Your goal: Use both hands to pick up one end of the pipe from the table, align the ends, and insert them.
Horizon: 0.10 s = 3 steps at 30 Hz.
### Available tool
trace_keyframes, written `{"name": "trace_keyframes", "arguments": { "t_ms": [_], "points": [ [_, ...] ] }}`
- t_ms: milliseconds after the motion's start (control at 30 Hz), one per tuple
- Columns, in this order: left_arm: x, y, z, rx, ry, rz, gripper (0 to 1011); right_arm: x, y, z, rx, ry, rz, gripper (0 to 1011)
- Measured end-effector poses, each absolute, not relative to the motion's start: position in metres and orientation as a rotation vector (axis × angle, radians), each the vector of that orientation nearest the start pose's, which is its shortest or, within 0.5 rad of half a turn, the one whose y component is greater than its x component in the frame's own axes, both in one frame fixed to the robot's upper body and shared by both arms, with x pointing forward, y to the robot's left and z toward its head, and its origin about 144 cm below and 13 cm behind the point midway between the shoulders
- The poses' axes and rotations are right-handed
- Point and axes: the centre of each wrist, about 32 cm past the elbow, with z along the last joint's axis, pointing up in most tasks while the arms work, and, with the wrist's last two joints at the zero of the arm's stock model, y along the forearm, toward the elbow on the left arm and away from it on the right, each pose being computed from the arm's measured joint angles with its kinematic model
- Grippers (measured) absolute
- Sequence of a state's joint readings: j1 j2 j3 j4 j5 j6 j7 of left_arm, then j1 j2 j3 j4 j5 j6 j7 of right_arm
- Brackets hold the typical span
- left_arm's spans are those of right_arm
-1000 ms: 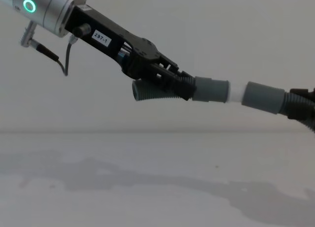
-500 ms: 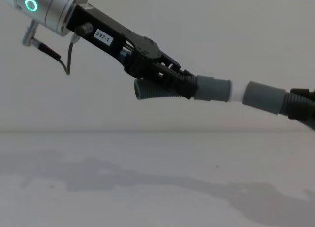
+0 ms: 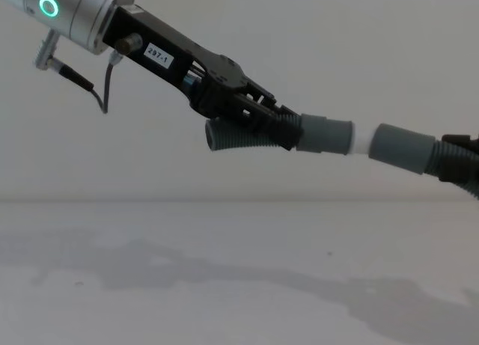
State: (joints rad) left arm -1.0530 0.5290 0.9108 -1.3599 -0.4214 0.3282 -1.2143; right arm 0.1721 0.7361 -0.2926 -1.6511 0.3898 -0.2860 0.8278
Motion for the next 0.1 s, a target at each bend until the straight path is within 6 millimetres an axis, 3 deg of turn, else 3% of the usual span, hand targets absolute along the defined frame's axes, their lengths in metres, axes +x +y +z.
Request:
{"name": "trace_keyframes", "arguments": {
  "t_ms": [100],
  "points": [
    [0.6143,0.1953,1.3900,0.567,-0.205,-0.077,322,0.4854,-0.3401,1.2355,-0.164,-0.453,-0.417,212]
  ]
}}
